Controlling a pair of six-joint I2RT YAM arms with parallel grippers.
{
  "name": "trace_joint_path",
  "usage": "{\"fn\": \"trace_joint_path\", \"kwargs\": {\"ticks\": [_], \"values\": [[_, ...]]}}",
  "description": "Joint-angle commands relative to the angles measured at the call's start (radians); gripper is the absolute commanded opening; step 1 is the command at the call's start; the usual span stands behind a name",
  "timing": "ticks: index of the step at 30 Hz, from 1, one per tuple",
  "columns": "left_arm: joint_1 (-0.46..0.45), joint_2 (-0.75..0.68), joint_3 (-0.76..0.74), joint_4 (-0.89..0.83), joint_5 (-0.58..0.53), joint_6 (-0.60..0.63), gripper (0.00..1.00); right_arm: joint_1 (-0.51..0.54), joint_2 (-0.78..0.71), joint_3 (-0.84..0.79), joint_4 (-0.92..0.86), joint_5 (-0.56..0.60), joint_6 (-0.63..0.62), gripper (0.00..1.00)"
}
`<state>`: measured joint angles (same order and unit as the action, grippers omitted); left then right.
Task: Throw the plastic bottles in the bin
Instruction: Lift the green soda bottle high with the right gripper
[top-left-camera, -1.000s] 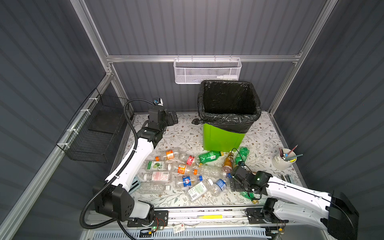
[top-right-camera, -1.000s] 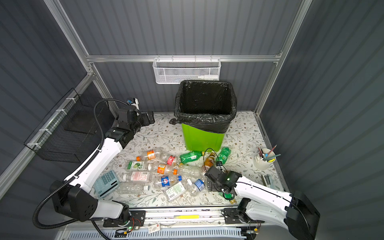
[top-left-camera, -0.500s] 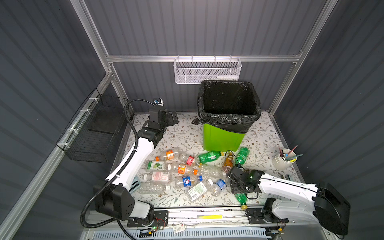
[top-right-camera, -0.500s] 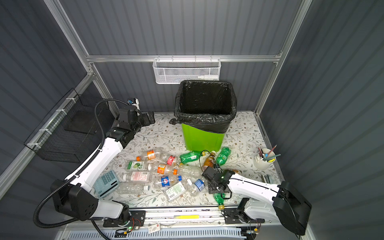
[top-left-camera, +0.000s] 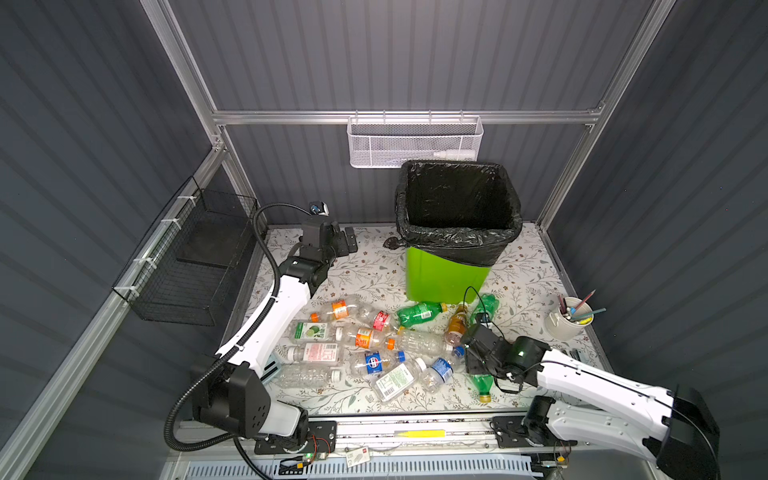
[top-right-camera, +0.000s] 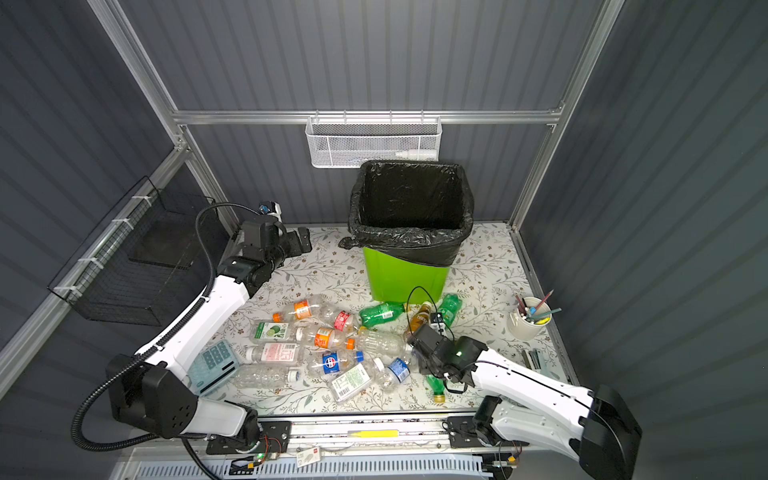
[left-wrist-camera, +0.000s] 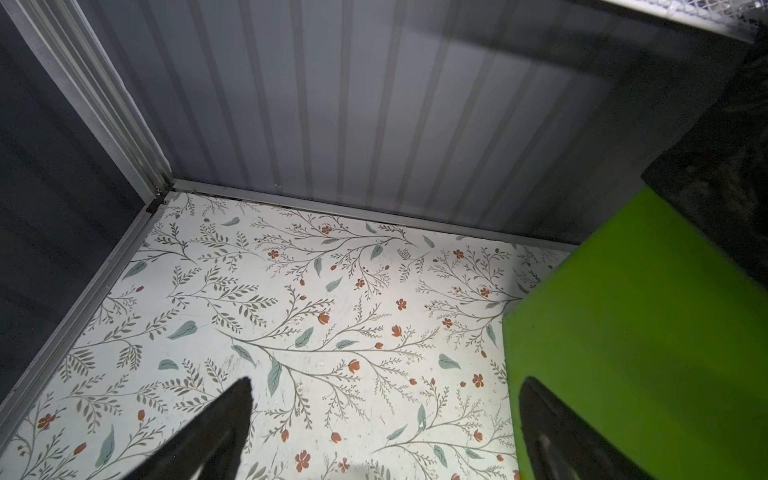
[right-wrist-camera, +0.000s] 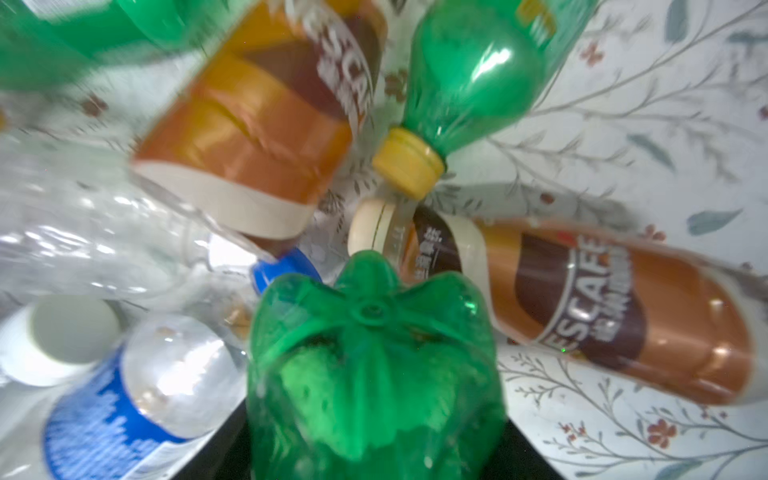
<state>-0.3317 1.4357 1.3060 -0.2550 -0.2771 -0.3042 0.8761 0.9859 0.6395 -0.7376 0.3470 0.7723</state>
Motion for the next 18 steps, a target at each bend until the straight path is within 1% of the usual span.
{"fn": "trace_joint_path", "kwargs": {"ticks": [1,3,6,10,12,14,16,18], "values": [[0.009,0.019,-0.018,-0.012,-0.002,-0.02,1.0,-0.046,-0.08,0.077,-0.012,0.1,-0.052,0.58],[0.01,0.025,-0.02,-0.017,-0.001,-0.019,1.0,-0.092,-0.132,0.136,0.017,0.101,-0.107,0.56],[0.013,0.035,-0.024,-0.023,-0.002,-0.02,1.0,-0.185,-0.188,0.274,0.045,0.104,-0.24,0.55],[0.017,0.051,-0.03,-0.023,0.002,-0.021,1.0,-0.303,-0.2,0.531,0.12,0.158,-0.501,0.54],[0.019,0.055,-0.032,-0.023,0.005,-0.024,1.0,-0.331,-0.19,0.654,0.198,0.187,-0.633,0.54],[0.02,0.057,-0.037,-0.02,0.005,-0.027,1.0,-0.334,-0.184,0.752,0.337,0.205,-0.767,0.55],[0.02,0.057,-0.044,-0.018,0.007,-0.027,1.0,-0.334,-0.183,0.806,0.499,0.194,-0.862,0.55],[0.02,0.056,-0.049,-0.017,0.009,-0.027,1.0,-0.334,-0.174,0.843,0.629,0.156,-0.923,0.55]]}}
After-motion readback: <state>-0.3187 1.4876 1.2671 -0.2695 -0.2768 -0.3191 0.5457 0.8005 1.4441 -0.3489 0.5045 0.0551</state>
